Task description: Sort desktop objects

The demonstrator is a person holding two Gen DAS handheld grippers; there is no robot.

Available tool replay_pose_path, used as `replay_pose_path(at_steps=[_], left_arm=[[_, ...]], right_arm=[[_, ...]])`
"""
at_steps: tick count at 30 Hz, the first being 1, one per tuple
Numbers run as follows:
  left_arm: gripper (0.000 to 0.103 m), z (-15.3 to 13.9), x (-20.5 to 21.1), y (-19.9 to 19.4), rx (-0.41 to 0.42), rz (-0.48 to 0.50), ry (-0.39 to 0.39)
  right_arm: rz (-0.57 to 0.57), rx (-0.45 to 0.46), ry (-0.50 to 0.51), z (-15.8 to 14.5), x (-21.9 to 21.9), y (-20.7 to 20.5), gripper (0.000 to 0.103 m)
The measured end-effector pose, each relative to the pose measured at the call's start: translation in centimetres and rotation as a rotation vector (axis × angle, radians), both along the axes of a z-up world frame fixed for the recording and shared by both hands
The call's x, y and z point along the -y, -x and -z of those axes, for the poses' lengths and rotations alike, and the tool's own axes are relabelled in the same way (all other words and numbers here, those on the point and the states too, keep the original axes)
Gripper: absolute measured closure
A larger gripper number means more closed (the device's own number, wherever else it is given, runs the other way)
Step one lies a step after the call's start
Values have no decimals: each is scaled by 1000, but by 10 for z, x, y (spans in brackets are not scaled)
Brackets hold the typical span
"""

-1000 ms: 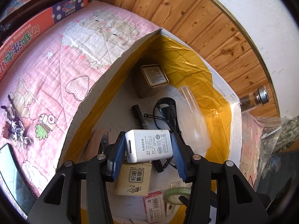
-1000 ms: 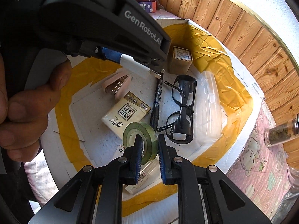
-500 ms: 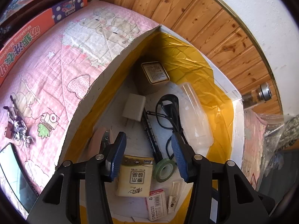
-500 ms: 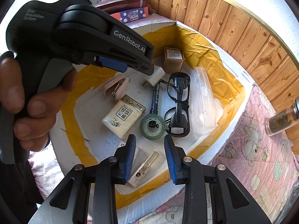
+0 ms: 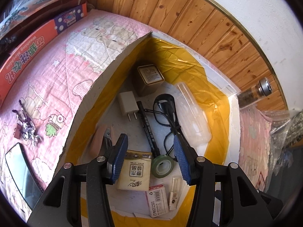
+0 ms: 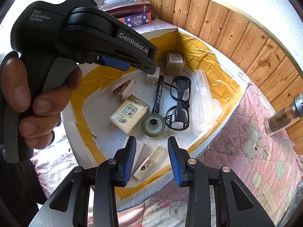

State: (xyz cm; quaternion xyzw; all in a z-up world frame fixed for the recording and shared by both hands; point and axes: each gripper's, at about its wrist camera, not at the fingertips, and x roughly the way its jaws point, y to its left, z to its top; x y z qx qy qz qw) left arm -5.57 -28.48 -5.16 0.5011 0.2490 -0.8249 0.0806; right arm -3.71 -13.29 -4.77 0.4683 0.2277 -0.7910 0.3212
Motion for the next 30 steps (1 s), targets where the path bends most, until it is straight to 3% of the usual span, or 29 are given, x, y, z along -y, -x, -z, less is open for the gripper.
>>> replay_pose_path(at_steps=[11, 16, 19, 21, 30], left_arm=[[50, -24, -35, -20, -22, 58, 122], [50, -39, -47, -36, -58, 63, 190], [41, -50, -53, -47, -92, 55, 234], [40, -56, -56, -54, -112, 46, 260], [40, -61, -73, -75, -144, 34, 275]], right_arm=[[22, -14, 146, -19, -22, -29, 62], [16, -33, 159, -24, -23, -36, 59], [17, -32, 175, -26, -26, -38, 56], [17, -37, 174, -26, -28, -40, 56], [18, -67, 168, -29, -30, -46, 56]])
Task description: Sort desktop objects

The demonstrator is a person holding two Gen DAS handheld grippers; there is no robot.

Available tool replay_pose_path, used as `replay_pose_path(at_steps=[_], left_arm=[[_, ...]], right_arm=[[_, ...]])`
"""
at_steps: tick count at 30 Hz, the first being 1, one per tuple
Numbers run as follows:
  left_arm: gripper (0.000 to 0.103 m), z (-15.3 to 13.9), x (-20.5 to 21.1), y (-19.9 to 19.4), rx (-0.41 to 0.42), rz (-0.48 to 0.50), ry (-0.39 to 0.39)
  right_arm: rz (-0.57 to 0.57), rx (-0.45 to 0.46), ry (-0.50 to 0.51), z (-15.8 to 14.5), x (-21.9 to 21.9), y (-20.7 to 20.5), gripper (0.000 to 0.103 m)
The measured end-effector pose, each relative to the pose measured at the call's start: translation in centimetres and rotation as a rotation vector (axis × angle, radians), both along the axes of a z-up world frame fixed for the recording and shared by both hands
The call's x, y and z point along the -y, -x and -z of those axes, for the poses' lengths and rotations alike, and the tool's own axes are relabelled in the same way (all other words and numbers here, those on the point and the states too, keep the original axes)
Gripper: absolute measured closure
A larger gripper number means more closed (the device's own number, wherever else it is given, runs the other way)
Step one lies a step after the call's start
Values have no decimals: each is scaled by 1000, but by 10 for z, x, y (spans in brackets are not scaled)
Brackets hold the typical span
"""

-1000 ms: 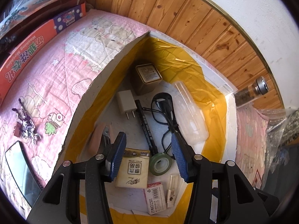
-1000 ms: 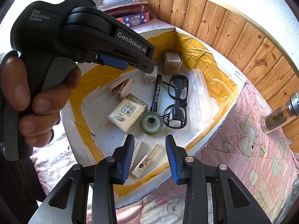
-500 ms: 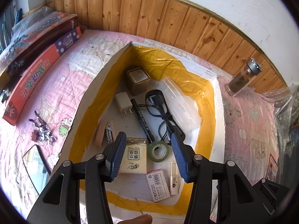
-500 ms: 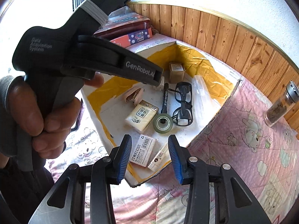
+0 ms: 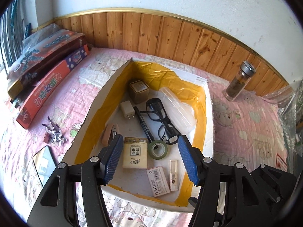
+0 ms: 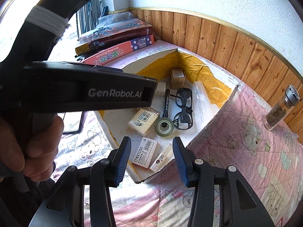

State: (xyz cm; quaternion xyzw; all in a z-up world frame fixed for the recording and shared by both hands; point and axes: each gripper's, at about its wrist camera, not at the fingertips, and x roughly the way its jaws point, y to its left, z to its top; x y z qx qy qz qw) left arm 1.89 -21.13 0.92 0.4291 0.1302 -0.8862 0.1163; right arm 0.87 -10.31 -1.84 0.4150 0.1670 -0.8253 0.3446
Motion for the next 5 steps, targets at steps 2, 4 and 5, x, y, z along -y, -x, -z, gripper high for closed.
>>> replay_pose_path(at_steps=[2, 4, 5], left_arm=[[40, -2, -1, -5, -4, -7, -7], [40, -4, 0, -7, -4, -11, -18], [40, -4, 0, -8, -4, -13, -23]], right_arm=[[6, 0, -3, 1, -2, 1, 56], [11, 1, -2, 1, -5, 1, 56], [13, 0, -1, 0, -6, 1, 56]])
